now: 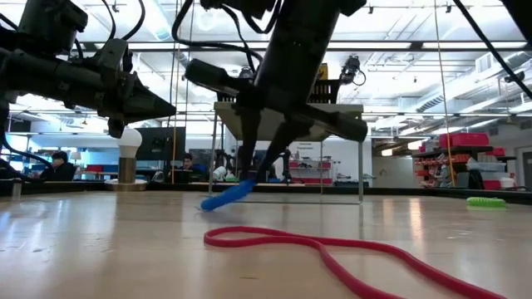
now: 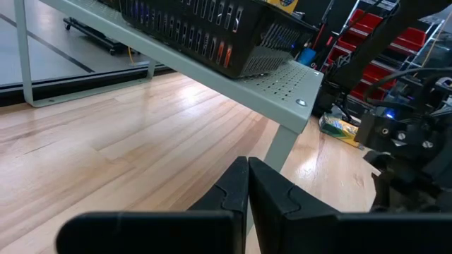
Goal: Pick & Place Office Desk Supplies
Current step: Put the blue spiral keychain into the bottom left black bin
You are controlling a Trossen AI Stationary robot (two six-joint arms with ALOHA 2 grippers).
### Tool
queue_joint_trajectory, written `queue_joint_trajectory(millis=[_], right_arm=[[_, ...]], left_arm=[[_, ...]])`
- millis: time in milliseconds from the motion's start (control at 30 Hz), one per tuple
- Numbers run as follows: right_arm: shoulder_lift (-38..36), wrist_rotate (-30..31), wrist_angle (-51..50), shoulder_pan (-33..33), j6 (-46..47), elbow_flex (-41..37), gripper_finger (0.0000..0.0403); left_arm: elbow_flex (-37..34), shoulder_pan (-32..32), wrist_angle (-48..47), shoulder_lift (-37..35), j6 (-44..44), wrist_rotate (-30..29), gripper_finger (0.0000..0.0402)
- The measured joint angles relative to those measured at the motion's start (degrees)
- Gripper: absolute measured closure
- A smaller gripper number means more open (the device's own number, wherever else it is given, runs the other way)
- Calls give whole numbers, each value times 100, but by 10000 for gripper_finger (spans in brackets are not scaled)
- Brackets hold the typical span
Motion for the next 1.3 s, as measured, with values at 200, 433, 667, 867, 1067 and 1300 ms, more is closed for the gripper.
queue_joint_trajectory(millis=[200, 433, 667, 867, 1067, 1300], right_arm=[[-411, -169, -373, 73, -745, -4, 279], [-1255, 498, -1223, 282, -2542, 6, 285], [-2363, 774, 298, 393, -4764, -1573, 392], [-4087, 544, 2577, 456, -5401, -3871, 397], [-5534, 861, 2761, 732, -5247, -5179, 399], [-6379, 1008, 2731, 1040, -5290, -5813, 399]], left_arm=[[0, 0, -4, 0, 0, 2, 385], [0, 2, 21, -1, 0, 1, 385], [0, 2, 25, -2, 0, 0, 385], [0, 7, 95, 0, 4, -3, 385], [2, 39, 634, -2, -254, 101, 385], [137, 115, 1363, 28, -1647, -35, 385]])
